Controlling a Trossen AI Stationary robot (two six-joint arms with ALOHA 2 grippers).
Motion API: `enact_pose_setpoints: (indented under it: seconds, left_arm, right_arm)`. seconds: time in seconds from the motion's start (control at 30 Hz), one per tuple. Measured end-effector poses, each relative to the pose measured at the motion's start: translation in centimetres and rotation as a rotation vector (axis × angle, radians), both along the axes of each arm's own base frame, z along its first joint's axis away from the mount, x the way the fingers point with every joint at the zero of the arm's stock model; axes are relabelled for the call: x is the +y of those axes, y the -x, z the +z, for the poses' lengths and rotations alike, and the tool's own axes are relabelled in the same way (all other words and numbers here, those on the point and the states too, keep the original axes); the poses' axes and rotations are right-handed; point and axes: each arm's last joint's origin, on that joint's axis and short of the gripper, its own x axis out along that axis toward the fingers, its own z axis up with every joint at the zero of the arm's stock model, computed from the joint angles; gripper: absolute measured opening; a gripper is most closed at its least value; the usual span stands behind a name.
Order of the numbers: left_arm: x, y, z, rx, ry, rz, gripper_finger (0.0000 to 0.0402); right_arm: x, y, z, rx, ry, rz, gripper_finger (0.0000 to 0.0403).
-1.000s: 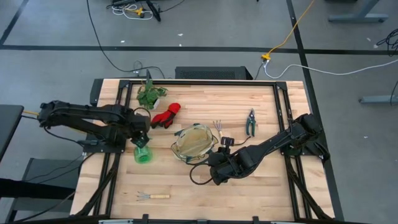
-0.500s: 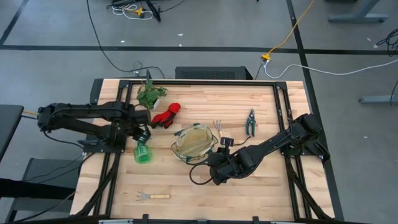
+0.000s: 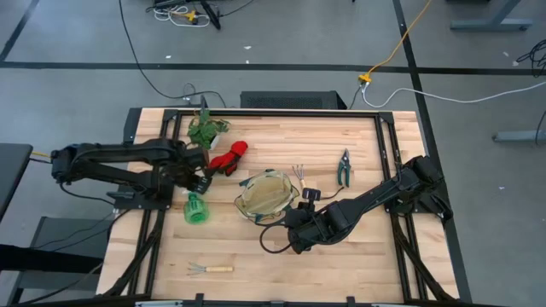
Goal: Pick & Place Garden tools in Gardening bag
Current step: Put the spray bottle into the gardening bag
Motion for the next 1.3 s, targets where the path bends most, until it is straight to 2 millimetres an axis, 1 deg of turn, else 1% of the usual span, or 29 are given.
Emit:
enact_pose_setpoints:
  seconds: [0.1, 0.2, 0.47, 0.57, 0.77, 0.93, 1.1, 1.3]
  left_arm:
    - [0.1, 0.4, -1.1, 0.051, 0.025, 0.002, 0.0143]
    - [0.4, 0.8, -1.1, 0.072, 0.029, 0.024, 0.0163]
    - [0.6, 0.8, -1.6, 0.083, 0.011, 0.036, 0.0225]
    - [0.6, 0.7, -1.7, 0.09, -0.005, 0.052, 0.0239]
    - [0.7, 0.2, -2.4, 0.144, 0.025, 0.052, 0.0243]
    - [0.7, -0.3, -3.9, 0.189, 0.089, 0.042, 0.0243]
    - [0.5, -0.5, -5.2, 0.185, 0.164, 0.037, 0.0243]
    - [0.5, -0.9, -5.4, 0.152, 0.171, 0.051, 0.0243]
  right_arm:
    - [0.0, 0.0, 0.0, 0.0, 0.001, 0.001, 0.0126]
    - [0.0, -0.1, 0.0, -0.006, -0.002, 0.004, 0.0126]
    - [0.1, -0.1, 0.0, -0.015, -0.005, 0.007, 0.0126]
    - [0.1, -0.2, 0.1, -0.017, -0.007, 0.007, 0.0126]
    - [0.1, -0.2, 0.1, -0.024, -0.01, 0.007, 0.0126]
    - [0.2, -0.3, 0.1, -0.029, -0.015, 0.009, 0.0126]
    - [0.2, -0.3, 0.1, -0.032, -0.017, 0.009, 0.0126]
    - [0.2, -0.3, 0.1, -0.035, -0.018, 0.008, 0.0126]
